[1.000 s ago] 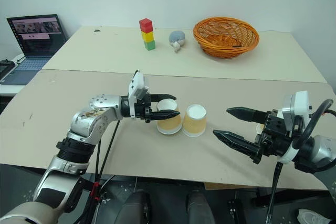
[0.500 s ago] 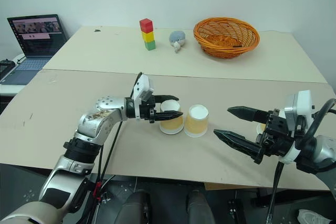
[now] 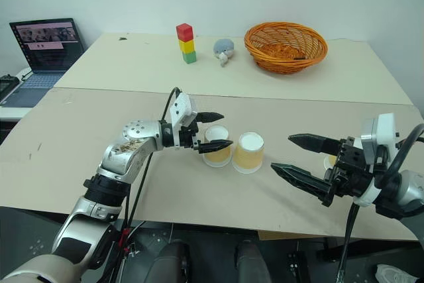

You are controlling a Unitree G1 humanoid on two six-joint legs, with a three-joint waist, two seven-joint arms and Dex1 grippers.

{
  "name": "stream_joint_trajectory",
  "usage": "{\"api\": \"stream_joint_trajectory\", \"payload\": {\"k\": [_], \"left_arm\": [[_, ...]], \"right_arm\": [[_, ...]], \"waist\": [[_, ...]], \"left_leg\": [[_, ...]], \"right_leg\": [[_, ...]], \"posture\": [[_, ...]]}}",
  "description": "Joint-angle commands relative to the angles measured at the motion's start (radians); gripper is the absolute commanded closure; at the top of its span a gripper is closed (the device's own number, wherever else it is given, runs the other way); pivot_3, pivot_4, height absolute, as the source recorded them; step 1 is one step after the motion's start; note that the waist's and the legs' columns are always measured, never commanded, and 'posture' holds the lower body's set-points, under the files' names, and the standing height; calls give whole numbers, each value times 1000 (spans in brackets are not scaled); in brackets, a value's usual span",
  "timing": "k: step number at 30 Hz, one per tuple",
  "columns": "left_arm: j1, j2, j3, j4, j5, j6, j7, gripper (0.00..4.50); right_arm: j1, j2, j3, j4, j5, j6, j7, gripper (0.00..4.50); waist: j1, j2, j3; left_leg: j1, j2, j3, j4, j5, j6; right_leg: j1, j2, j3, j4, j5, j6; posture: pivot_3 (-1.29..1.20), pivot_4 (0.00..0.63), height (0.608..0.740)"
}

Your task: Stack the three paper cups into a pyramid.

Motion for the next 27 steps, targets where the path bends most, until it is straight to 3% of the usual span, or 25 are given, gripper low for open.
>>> {"api": "stream_joint_trajectory", "payload": {"k": [1, 9, 13, 15, 20, 24, 27], "left_arm": [[-110, -15, 128, -127, -105, 68, 92, 93], [-176, 39, 367, -309, -521, 456, 188, 93], [-168, 74, 408, -325, -650, 578, 236, 93], [-136, 132, 397, -377, -721, 641, 185, 93], [22, 375, 263, -546, -702, 611, -122, 93], [35, 455, 194, -565, -690, 596, -228, 93], [61, 473, 81, -580, -567, 492, -279, 93]], "right_arm": [[-20, -14, -37, -4, 18, -7, 1, 0], [-33, -20, -41, 28, 18, -7, 22, 0], [-54, -20, -17, 45, 5, -9, 26, 0], [-60, -16, -10, 57, -2, -8, 27, 0], [-51, -7, -38, 97, -77, -23, -9, 0], [-20, -9, -160, 77, -29, 11, -42, 0], [72, 14, -243, 54, -48, 30, -65, 0]], "waist": [[1, 0, 0], [-6, 0, 0], [-5, 1, 0], [-4, 1, 0], [-9, 2, 0], [6, 2, 1], [14, 2, 1]], "left_leg": [[0, 0, 0, 0, 0, 0], [2, 0, -4, -1, 0, 0], [4, -1, -3, -1, 1, 0], [3, -1, -2, -1, 1, 0], [2, -2, 0, -2, 1, 0], [2, -3, 1, -1, 3, -5], [2, -4, 1, -2, 3, -4]], "right_leg": [[0, 0, 0, 0, 0, 0], [1, 0, 2, 1, 0, 1], [2, 0, 2, 1, 0, 1], [2, 0, 1, 1, 0, 1], [0, 0, 3, 1, 0, 0], [0, 0, 2, 2, -1, 0], [2, 1, 2, 0, -1, 0]], "posture": [[0, 150, 640], [0, 150, 640], [0, 150, 640], [0, 150, 640], [0, 150, 640], [0, 150, 640], [0, 150, 640]]}}
